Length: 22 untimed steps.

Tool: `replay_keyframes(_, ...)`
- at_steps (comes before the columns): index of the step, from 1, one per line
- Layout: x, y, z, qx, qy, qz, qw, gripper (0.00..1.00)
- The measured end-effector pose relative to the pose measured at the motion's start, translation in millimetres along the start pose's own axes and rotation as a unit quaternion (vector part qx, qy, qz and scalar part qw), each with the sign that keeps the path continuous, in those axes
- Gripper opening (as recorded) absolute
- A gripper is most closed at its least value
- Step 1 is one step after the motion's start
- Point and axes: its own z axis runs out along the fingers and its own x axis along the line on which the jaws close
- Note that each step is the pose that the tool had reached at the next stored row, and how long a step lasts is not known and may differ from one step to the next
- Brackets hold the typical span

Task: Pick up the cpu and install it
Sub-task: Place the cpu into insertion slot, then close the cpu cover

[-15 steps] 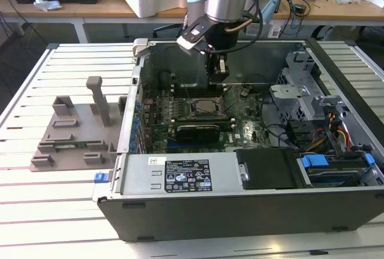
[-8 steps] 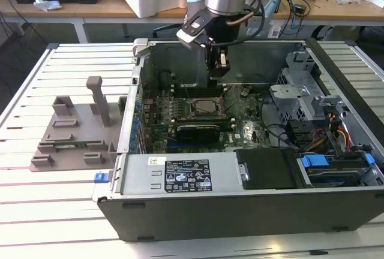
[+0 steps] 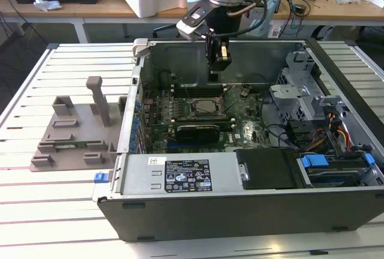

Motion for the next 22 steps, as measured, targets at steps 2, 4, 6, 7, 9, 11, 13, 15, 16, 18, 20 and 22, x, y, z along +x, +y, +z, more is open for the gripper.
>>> replay_keyframes(2,-0.3,-0.3,-5.5,0.0000,0.0000,0.000,1.0000,0.11)
replay_keyframes(4,-0.5,-0.7,-10.2,0.0000,0.0000,0.000,1.0000,0.11)
replay_keyframes(6,-0.5,-0.6,-10.3,-0.0001,0.0001,0.000,1.0000,0.11)
replay_keyframes(7,-0.5,-0.6,-10.4,0.0000,0.0001,0.000,1.0000,0.11)
replay_keyframes(9,-0.6,-0.6,-10.4,0.0000,0.0000,0.000,1.0000,0.11)
replay_keyframes(11,-0.6,-0.5,-10.4,0.0000,0.0000,0.000,1.0000,0.11)
replay_keyframes(13,-0.6,-0.4,-10.4,0.0000,0.0000,0.000,1.0000,0.11)
replay_keyframes(15,-0.7,0.5,-10.5,0.0000,0.0000,0.000,1.0000,0.11)
replay_keyframes(16,-1.2,5.6,-10.8,0.0000,0.0000,0.000,1.0000,0.11)
replay_keyframes(18,-2.0,12.8,-11.3,0.0000,0.0000,0.000,1.0000,0.11)
replay_keyframes(20,-2.8,20.1,-11.7,0.0000,0.0000,0.000,1.0000,0.11)
replay_keyframes(22,-3.9,33.3,-12.5,0.0002,0.0000,0.000,1.0000,0.11)
